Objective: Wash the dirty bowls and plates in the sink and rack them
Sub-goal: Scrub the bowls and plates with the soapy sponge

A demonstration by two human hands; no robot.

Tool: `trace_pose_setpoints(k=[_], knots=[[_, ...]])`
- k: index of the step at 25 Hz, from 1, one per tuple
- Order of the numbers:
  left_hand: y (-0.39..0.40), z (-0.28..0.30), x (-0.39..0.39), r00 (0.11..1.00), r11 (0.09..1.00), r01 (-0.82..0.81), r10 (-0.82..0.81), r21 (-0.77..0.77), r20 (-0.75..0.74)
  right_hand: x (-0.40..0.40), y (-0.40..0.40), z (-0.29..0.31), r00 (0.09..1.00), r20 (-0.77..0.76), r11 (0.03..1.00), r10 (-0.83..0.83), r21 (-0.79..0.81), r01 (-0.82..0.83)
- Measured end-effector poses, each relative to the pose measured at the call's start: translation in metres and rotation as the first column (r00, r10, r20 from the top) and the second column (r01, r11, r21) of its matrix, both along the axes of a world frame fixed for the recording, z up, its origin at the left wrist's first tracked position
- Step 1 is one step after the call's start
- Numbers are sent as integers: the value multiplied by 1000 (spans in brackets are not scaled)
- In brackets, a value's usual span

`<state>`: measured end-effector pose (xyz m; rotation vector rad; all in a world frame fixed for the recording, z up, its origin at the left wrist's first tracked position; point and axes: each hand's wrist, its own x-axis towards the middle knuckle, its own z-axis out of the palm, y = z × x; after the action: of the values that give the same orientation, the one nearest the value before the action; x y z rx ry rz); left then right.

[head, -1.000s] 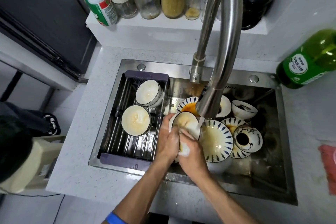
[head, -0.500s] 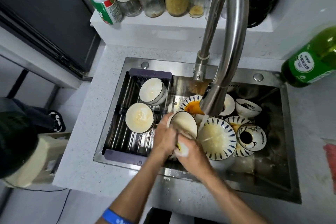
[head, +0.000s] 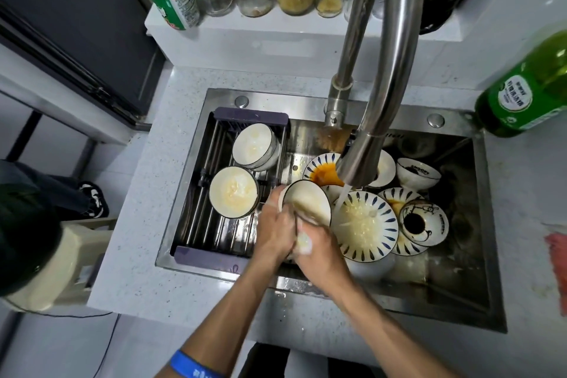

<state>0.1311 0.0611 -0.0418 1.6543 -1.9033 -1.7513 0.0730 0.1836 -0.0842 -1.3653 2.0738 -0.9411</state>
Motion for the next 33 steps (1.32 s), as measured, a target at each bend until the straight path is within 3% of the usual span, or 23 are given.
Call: trace_pose_setpoints(k=[2,5,8,11,12,14,17,18,21,22,24,25,26,27,28,29,30,33], knots=[[2,0,0,986,987,150,-153,52,66,4,-2,-1,983,-129,991,131,-1,-132],[-3,-6,3,1000,999,12,-12,-45,-4,4,1,-5,1000,-11,1000,16,-25,-16],[-10,-3,5,969,966,242,-246,89,36,2,2,-2,966,-199,983,168,-33,-178],[-1,-5,9,998,995,55,-57,-79,-28,1,2,-8,995,-85,997,56,-44,-60],[-2,-5,9,997,995,56,-60,-77,-40,2,1,-4,995,-83,997,52,-44,-56],[-7,-5,6,981,980,191,-192,48,27,5,-3,-4,965,-223,989,136,-24,-145],[7,-1,11,999,995,27,-31,-99,-41,11,-1,-9,1000,-8,999,-12,-43,12],[11,3,13,998,995,-31,26,-95,-60,14,-1,-7,1000,-17,999,-23,-47,22],[-5,2,14,994,980,-104,100,169,33,3,0,-9,903,-380,978,201,27,-207],[-11,3,14,992,954,-127,128,273,17,-3,-2,-6,924,-334,981,187,16,-192],[-12,-2,17,947,836,-175,288,520,-144,-6,-15,14,999,16,1000,-28,-14,28],[-4,-6,18,893,754,-216,410,620,-187,-5,-20,23,936,289,979,-203,56,195],[5,-10,20,837,681,-283,520,675,-173,-3,-26,32,731,586,936,-350,183,302],[9,-13,21,792,626,-344,594,700,-142,-4,-29,34,433,796,895,-423,289,341],[9,-14,23,763,598,-363,631,715,-140,-7,-28,29,151,891,864,-428,354,359],[7,-13,25,745,590,-359,648,723,-159,-10,-25,25,-40,926,854,-374,361,375],[4,-14,29,725,590,-363,665,721,-179,-10,-25,25,-122,940,854,-319,341,392],[-5,-8,47,680,621,-282,668,731,-304,-3,-48,21,-131,865,750,-485,488,446]])
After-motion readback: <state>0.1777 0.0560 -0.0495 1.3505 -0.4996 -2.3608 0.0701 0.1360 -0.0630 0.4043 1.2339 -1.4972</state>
